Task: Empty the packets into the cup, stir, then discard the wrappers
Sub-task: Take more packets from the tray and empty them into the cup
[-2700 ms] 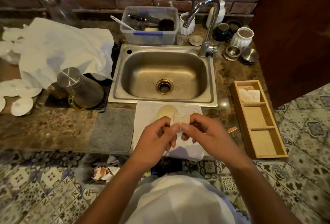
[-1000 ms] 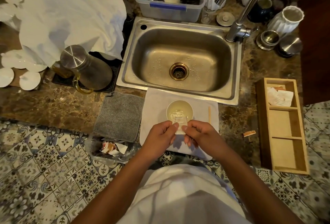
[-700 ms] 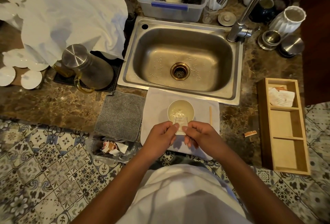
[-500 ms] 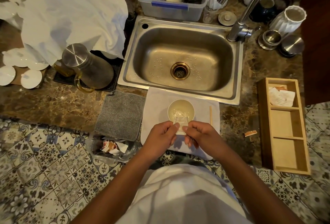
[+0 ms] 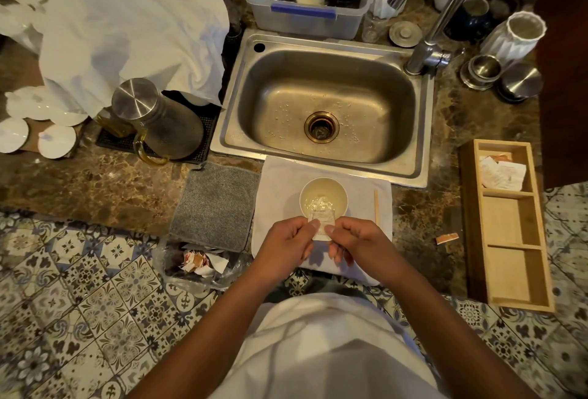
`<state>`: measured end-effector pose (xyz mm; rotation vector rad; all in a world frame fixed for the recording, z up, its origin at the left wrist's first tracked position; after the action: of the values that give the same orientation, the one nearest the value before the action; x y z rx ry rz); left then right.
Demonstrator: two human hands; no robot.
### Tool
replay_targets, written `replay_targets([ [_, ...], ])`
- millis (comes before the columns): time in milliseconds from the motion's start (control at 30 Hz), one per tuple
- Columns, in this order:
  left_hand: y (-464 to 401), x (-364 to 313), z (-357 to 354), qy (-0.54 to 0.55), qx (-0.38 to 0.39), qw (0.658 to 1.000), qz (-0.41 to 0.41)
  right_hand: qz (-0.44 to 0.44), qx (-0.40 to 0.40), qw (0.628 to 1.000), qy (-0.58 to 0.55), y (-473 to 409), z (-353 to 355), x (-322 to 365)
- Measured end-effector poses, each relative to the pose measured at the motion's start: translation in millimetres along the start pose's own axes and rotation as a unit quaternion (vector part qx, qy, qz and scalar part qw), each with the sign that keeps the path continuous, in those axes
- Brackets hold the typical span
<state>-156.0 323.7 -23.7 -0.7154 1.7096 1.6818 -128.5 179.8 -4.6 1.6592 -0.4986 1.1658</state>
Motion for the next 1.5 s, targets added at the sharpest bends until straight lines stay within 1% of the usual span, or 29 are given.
replay_targets([
  [233, 2.2, -2.5, 0.7, -0.014, -0.003, 1.0, -0.011, 0.002, 0.003, 1.0, 0.003, 1.1, -0.3, -0.6],
  [567, 3.4, -3.9, 1.0, 0.0, -0.008, 1.0, -0.01, -0.011, 0.001, 1.0, -0.018, 0.9, -1.7, -1.8],
  [1067, 2.2, -1.9, 1.6, 0.015, -0.008, 1.0, -0.006, -0.009, 0.004, 1.0, 0.001, 0.6, -1.6, 0.1],
  [1500, 3.6, -5.5, 2.3, -0.005, -0.009, 1.0, -0.004, -0.011, 0.002, 1.0, 0.002, 0.2, 0.1, -2.8],
])
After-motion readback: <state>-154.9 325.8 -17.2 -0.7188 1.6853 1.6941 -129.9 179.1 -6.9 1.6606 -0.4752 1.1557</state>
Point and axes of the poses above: each hand's wrist, its own y-axis away from the middle knuckle, its own z-axis out of the back of the hand, x = y × z, the point moved 8 cm from there along -y, towards the middle knuckle, and after that the axes turned 7 degrees about z, right-handed, at the moved point
